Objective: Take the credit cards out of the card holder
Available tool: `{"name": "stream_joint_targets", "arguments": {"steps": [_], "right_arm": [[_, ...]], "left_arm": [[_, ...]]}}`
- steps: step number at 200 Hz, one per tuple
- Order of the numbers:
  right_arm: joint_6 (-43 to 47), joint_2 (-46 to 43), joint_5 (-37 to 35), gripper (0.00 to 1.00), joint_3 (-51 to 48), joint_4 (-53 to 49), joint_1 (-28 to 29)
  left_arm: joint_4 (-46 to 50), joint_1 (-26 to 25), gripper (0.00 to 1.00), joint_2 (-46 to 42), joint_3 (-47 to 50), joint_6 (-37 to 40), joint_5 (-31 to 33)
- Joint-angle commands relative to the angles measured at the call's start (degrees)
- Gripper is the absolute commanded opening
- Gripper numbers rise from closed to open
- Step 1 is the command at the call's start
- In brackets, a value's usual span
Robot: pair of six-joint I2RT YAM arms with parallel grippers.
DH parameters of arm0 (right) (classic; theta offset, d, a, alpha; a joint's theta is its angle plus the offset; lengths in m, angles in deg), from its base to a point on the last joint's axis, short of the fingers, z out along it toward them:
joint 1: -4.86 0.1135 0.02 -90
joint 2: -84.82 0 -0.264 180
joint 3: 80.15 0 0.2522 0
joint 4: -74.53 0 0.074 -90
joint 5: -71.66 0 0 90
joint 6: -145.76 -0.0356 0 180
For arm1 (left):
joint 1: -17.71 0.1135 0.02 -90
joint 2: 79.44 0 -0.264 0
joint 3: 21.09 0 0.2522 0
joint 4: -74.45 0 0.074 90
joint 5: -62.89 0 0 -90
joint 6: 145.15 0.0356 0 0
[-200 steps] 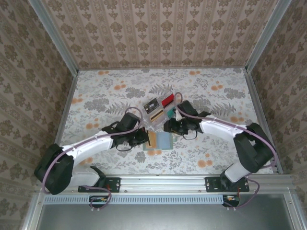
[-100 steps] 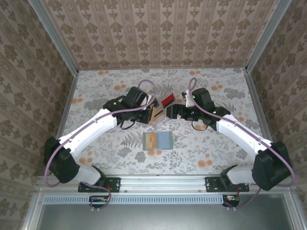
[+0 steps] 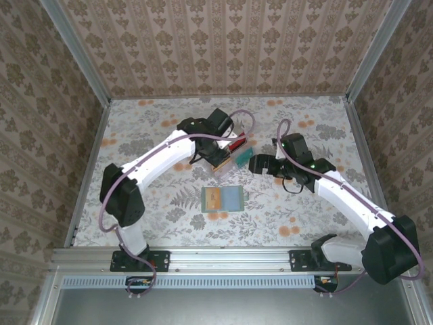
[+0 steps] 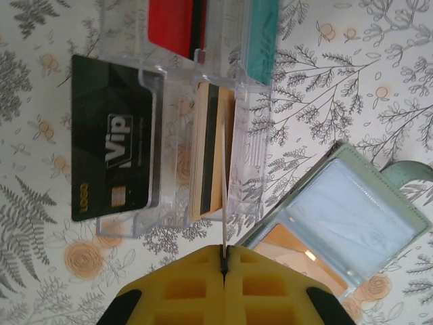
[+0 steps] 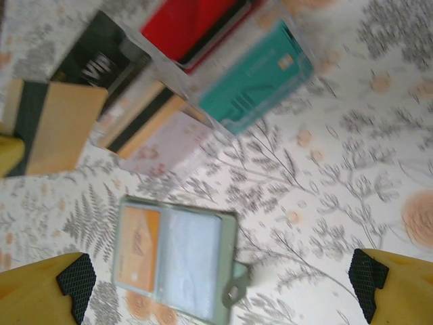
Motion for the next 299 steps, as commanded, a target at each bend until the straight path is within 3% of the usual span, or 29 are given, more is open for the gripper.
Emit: {"name": "stream_joint_targets", "arguments": {"steps": [1,82,230,269,299], "right_arm": [[-1.6,-2.2,-1.3,1.0,-1.6,-3.9,-0.4],[-2.1,-1.2,-4.6,1.0,-1.7,-3.6,-0.4],[-5.7,2.0,-6.9,1.0,0.5,-5.0,-0.4],[-6.4,2.0,-7.1,1.0,0.2,-4.2,-0.3],[-6.4,2.0,-7.1,1.0,0.4,-4.0,-0.4]], "left_arm": [[5.0,1.5,0.0,3.2,-5.0,5.7,-0.9],[9.8,1.5,0.0,11.5,-13.8,4.8,-3.1],[10.6,2.1,0.0,16.1,-14.0,5.7,-0.3],[11.4,2.2,0.04,17.7,-15.4,6.4,0.3],[11.0,2.2,0.16,17.6,-14.9,5.9,0.7]]}}
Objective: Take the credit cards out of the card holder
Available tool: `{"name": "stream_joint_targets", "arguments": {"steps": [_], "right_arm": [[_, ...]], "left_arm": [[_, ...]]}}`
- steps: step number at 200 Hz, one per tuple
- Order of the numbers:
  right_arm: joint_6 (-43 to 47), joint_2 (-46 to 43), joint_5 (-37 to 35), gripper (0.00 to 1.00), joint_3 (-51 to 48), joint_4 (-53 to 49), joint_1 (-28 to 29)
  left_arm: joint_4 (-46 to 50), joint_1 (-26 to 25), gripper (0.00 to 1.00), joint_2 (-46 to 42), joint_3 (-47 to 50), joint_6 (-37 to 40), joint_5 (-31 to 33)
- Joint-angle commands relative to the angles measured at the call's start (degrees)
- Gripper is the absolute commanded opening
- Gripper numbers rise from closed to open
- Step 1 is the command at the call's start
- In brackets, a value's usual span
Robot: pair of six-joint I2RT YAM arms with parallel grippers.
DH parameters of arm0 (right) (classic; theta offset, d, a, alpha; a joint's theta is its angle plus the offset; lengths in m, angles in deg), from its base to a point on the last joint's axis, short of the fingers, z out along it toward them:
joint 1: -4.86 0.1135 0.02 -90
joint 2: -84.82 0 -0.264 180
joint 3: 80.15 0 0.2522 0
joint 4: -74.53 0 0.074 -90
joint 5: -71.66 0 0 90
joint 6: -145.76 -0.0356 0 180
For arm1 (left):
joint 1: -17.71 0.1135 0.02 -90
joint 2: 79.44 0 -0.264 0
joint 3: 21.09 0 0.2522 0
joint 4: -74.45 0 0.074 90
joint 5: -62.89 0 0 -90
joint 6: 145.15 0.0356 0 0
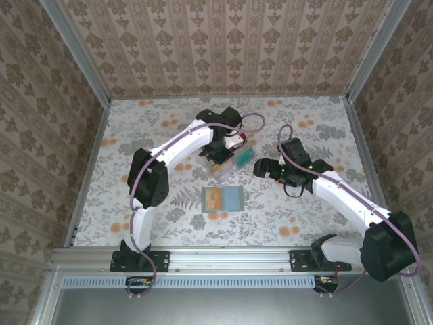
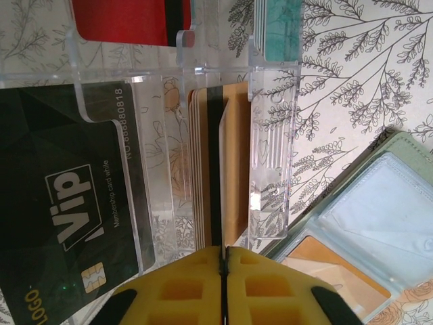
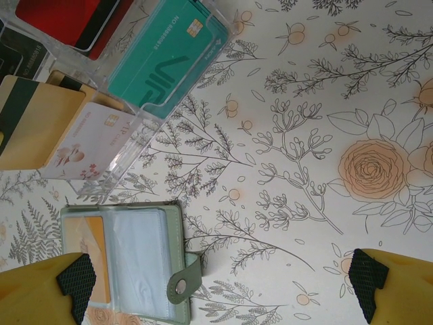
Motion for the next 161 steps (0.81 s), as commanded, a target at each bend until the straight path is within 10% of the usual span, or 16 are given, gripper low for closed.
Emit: {"name": "stream_joint_targets", "arguments": {"steps": [1,95,161], "right_arm": [[-0.8,0.3,-1.1,1.0,1.4,-0.5,-0.2],[0.4,0.0,-1.3,0.97,1.4,0.2,1.3],[-1.4,7.9,-1.8,0.91,7.2,1.6,14.8]], "left_arm": [[0.9,0.4,0.17,1.3,-0.7,1.0,1.3],[-0.9,2.0,0.47,-5.7,0.1,-6.3,1.6],[-17.9,9.0,0.73,-29.3,27.7,-24.9,-1.4]]}}
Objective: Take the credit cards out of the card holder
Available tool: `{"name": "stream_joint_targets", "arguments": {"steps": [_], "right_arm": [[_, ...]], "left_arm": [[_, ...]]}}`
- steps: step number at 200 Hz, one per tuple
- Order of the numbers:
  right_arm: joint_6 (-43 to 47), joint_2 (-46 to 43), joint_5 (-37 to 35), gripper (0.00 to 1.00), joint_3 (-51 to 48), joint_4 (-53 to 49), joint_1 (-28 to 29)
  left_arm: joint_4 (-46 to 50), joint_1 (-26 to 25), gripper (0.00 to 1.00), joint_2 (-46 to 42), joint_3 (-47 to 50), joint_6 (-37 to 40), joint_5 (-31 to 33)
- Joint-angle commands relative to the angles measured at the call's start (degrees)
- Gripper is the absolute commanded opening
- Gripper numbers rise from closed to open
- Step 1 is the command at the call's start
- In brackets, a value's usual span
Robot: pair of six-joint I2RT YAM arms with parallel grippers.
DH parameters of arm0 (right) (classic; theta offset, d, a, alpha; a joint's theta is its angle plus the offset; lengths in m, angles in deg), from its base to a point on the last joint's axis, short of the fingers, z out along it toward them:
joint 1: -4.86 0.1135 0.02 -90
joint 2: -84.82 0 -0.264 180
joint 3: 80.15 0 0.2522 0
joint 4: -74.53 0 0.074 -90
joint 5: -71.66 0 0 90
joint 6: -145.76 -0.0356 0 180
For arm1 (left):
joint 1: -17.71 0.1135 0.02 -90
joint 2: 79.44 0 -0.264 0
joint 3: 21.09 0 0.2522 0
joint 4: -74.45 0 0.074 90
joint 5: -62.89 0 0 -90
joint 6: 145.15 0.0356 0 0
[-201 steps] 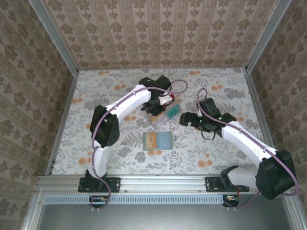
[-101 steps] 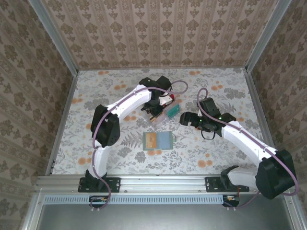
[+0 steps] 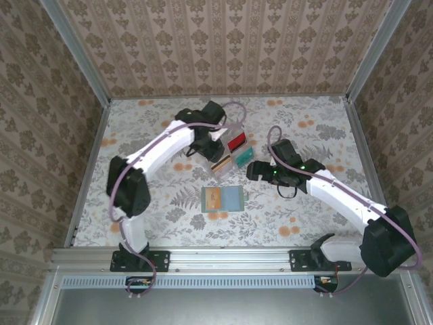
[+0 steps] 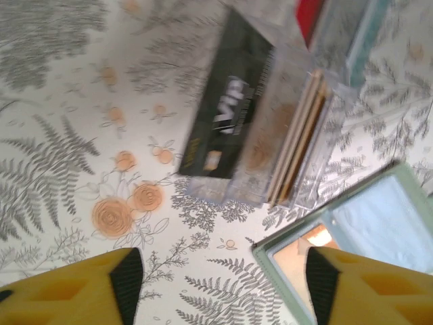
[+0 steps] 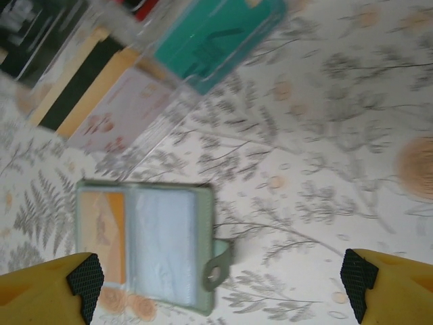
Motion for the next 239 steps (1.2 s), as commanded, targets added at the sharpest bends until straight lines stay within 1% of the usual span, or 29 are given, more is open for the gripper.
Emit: {"name": "stream_joint_targets", "arguments": {"steps": [1,8,13,34,42,57,72,91,112,127,171,206,239], "right_arm": [[-1.5,3.3,-0.1,0.91,3.3,1.5,4.3],[-2.1,4.2,0.2,0.9,4.0,2.1,5.8],[-2.5,6.4,0.4,0.89,4.6,2.7,6.9],[-4.8,11.1,3.0,0.73,6.3,6.0,10.1],[-6.1,12.8,4.4,0.69,6.4,8.0,10.9],[-9.1,15.9,7.9,0.65,6.1,12.6,11.5],[-11.7,19.2,10.1,0.59,6.2,16.0,11.5],[-14.2,22.4,10.7,0.51,6.6,17.7,11.5],[-16.3,24.5,10.8,0.44,6.4,19.8,11.6],[-17.1,25.9,10.6,0.41,6.5,20.3,11.5],[-16.9,28.5,8.6,0.37,7.4,18.9,11.5],[-16.8,29.4,7.2,0.35,7.1,18.6,11.4],[-16.4,30.3,7.9,0.32,7.2,19.7,11.2]], "left_arm": [[-7.6,2.8,0.73,-8.1,9.7,-10.3,-1.9],[-9.4,3.6,0.76,-11.0,13.3,-12.0,-1.7],[-10.8,4.2,0.77,-12.6,15.9,-13.2,-1.7],[-15.2,6.0,0.84,-20.7,25.7,-16.1,-1.7],[-16.0,6.7,0.87,-23.2,28.7,-17.2,-2.1],[-17.2,8.1,0.91,-27.0,33.3,-18.7,-3.2],[-18.3,9.0,0.95,-29.6,36.9,-20.1,-4.7],[-20.0,9.3,1.0,-31.4,40.0,-21.8,-7.7],[-22.6,9.3,1.0,-31.5,42.9,-24.2,-11.9],[-24.3,9.2,0.96,-30.7,44.5,-26.8,-14.3],[-33.2,8.5,0.72,-28.4,50.0,-35.1,-21.5],[-37.2,6.6,0.53,-26.6,51.5,-39.2,-23.3],[-39.3,5.6,0.42,-23.6,51.7,-40.9,-24.8]]}}
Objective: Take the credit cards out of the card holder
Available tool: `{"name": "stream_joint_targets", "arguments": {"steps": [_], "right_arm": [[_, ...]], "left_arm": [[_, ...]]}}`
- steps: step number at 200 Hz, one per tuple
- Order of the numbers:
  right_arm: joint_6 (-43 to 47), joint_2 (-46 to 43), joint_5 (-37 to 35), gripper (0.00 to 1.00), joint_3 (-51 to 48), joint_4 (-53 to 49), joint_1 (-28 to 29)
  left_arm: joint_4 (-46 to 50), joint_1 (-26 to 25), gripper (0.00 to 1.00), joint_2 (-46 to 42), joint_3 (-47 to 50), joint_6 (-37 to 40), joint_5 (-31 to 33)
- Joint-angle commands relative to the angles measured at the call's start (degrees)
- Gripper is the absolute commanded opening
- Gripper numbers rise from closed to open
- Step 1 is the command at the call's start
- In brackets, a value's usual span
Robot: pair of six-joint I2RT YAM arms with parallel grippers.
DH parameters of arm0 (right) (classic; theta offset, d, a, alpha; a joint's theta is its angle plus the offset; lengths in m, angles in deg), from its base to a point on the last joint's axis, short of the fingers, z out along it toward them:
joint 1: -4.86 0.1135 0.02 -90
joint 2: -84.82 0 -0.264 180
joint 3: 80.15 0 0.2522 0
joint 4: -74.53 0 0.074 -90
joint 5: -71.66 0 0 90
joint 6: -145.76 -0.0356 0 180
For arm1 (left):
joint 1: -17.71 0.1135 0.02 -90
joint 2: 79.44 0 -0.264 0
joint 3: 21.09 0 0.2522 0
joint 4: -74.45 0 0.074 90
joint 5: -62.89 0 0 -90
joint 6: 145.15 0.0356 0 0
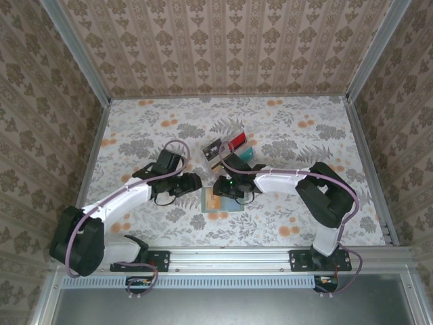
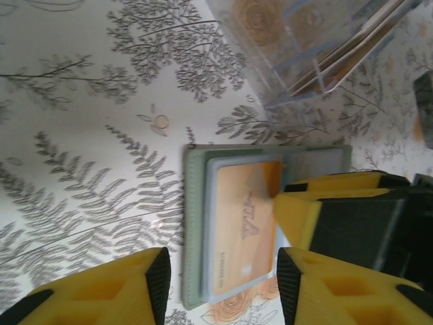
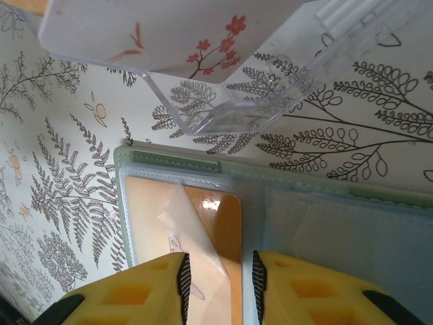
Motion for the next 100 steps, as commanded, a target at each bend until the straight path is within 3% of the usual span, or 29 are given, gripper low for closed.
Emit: {"name": "stream_joint_targets", "arguments": {"steps": [1,100], "right_arm": [[0.0,1.7,-0.8,0.32,1.2,0.6,-0.3],[1.5,2.6,-0.3,0.29,1.5,0.0,-0.4]], "left_arm": [[-3.5,-0.7,0.42,2.2,0.4,-3.1,-2.7],[-8.1,-1.8,0.19,13.4,0.1,-3.8,-5.9]]}}
